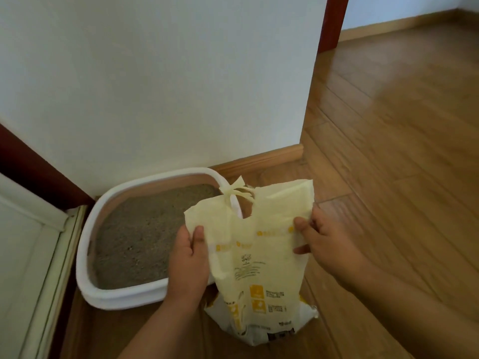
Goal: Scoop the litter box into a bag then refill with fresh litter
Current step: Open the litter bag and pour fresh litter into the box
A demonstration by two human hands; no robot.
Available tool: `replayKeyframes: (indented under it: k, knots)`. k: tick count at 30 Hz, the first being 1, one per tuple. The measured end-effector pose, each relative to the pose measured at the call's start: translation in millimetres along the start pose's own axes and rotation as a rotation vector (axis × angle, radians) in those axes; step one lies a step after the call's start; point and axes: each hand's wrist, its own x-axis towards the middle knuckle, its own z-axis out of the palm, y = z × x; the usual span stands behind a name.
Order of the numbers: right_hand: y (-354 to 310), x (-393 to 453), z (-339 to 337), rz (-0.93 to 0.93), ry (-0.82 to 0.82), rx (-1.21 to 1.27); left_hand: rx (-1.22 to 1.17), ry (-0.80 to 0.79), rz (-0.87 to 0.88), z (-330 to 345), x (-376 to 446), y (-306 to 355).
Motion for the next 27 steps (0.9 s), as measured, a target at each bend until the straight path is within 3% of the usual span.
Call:
replayKeyframes:
  k: [9, 15, 27]
  knots:
    - [-3.9, -9.9, -11.6, -0.07, 0.119, -0.096, 0.003, 0.159, 0.188, 21.2, -22.8, 35.5]
    - [-18.7, -19.3, -25.1, -0.108, 0.114, -0.175, -0.022, 0.122, 0.254, 19.3, -29.0, 46.6]
    - [-59.3, 24.1, -73.6, -0.217, 0.298, -0.173, -0.096, 0.064, 0.269, 53.0, -5.1, 97.0]
